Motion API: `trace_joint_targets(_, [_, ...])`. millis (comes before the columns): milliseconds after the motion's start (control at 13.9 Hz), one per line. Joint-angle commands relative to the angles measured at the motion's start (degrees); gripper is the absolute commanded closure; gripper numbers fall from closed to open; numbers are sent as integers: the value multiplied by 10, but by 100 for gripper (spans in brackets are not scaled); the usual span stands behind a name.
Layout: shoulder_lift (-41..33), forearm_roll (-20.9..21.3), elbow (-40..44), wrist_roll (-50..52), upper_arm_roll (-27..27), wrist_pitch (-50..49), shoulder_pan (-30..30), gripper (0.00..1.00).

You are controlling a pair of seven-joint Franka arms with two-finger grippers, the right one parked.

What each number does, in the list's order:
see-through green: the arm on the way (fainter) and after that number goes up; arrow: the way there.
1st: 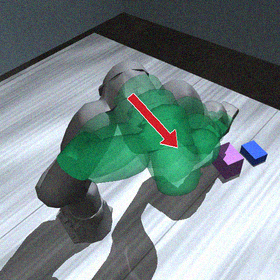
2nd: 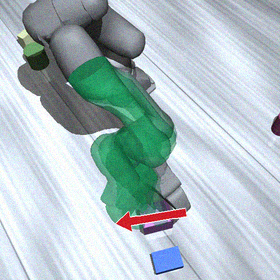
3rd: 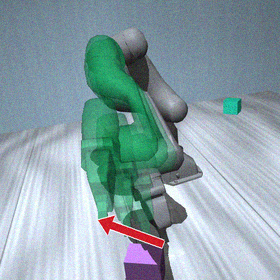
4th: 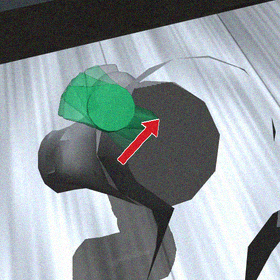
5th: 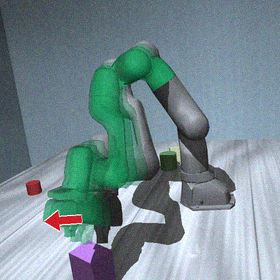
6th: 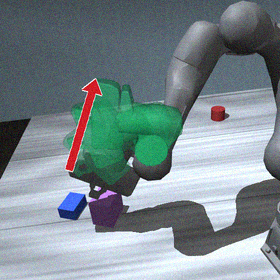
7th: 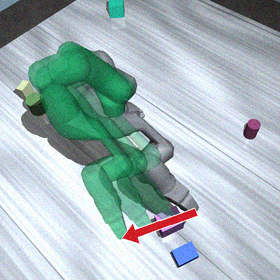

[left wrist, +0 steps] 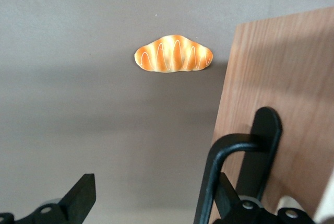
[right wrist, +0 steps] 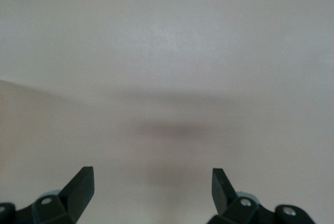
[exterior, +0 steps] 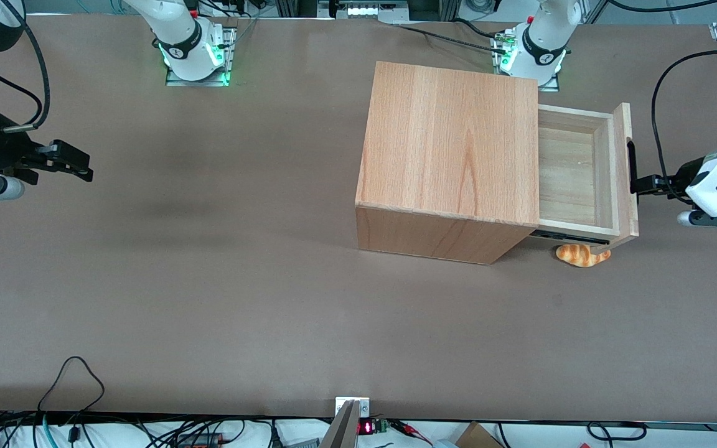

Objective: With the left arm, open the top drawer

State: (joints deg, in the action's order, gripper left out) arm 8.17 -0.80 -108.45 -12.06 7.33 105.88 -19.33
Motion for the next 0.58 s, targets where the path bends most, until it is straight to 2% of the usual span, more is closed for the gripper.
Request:
trace_joint_targets(0, [17,9,74,5,4,-27,-3,0])
trace_joint_targets(503, [13,10,169,14,15,-123,4,0])
